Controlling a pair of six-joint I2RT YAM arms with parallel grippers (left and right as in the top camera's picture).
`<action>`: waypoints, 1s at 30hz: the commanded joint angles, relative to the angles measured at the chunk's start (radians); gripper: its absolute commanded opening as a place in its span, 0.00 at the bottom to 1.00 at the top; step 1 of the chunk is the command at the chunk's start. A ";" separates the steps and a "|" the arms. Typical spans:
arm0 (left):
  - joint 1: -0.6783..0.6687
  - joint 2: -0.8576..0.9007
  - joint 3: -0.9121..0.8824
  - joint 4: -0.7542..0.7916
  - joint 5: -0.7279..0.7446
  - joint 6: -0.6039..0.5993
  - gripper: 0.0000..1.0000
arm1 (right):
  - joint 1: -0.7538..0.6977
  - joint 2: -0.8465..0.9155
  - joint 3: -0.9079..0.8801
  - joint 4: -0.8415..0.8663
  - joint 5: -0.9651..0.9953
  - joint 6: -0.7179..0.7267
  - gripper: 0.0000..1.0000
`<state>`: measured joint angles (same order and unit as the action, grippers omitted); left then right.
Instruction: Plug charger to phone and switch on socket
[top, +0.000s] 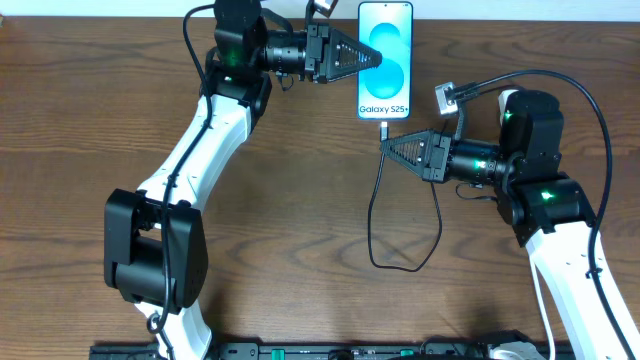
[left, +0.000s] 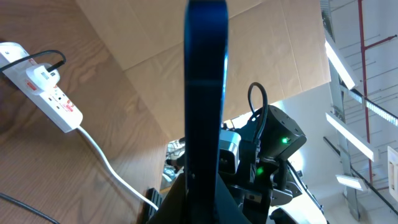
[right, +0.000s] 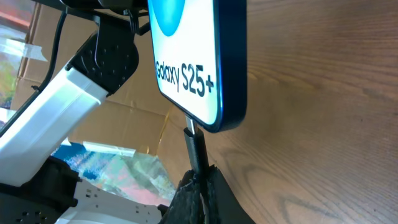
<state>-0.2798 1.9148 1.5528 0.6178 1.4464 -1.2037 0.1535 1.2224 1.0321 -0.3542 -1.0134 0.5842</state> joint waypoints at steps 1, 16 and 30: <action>0.006 -0.019 0.020 0.011 0.017 0.017 0.07 | 0.004 -0.010 0.002 0.003 0.002 0.017 0.01; 0.006 -0.019 0.020 0.011 0.019 0.014 0.07 | 0.005 -0.005 0.002 0.003 0.008 0.033 0.01; 0.006 -0.019 0.020 0.011 0.002 0.018 0.07 | 0.005 -0.005 0.002 0.002 -0.025 0.033 0.02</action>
<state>-0.2787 1.9148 1.5528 0.6178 1.4601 -1.2034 0.1535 1.2224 1.0321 -0.3542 -1.0157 0.6098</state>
